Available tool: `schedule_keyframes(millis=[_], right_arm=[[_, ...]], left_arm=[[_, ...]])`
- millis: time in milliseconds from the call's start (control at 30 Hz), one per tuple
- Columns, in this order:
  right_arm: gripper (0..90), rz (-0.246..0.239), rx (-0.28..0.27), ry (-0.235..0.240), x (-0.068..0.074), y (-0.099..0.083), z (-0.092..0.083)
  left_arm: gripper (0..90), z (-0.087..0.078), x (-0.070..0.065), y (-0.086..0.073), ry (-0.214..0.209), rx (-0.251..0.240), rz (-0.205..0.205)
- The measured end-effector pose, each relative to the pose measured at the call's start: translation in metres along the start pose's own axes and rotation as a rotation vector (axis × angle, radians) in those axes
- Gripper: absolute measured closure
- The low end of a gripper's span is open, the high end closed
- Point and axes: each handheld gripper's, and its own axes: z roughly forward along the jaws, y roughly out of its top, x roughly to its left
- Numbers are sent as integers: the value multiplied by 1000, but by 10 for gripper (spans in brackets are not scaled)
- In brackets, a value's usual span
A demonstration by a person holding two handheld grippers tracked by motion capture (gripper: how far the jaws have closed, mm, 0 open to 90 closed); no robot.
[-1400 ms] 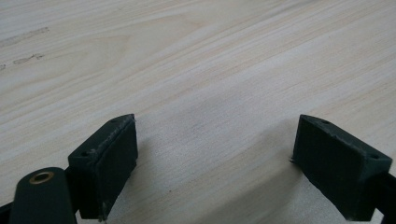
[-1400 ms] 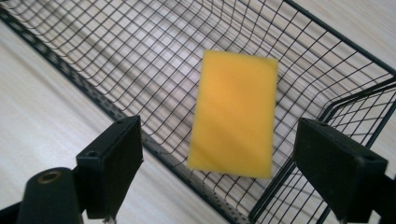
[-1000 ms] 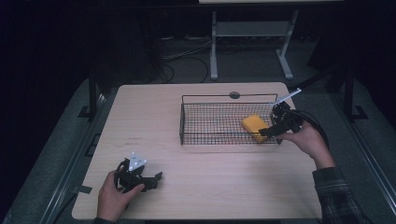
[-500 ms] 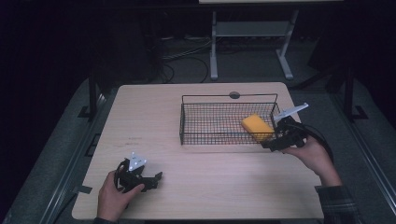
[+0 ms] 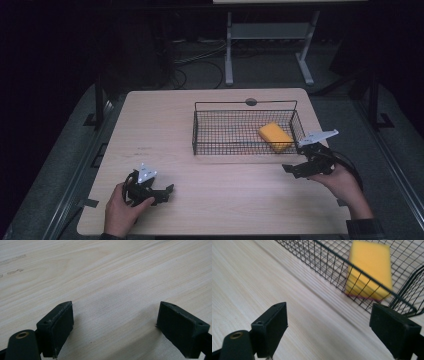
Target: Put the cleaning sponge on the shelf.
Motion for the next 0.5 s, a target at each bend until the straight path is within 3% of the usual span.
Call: schedule_keyframes(millis=[500], right_arm=[[137, 0, -30, -32, 11, -34, 5]], left_arm=[[130, 0, 0, 0, 0, -3, 0]])
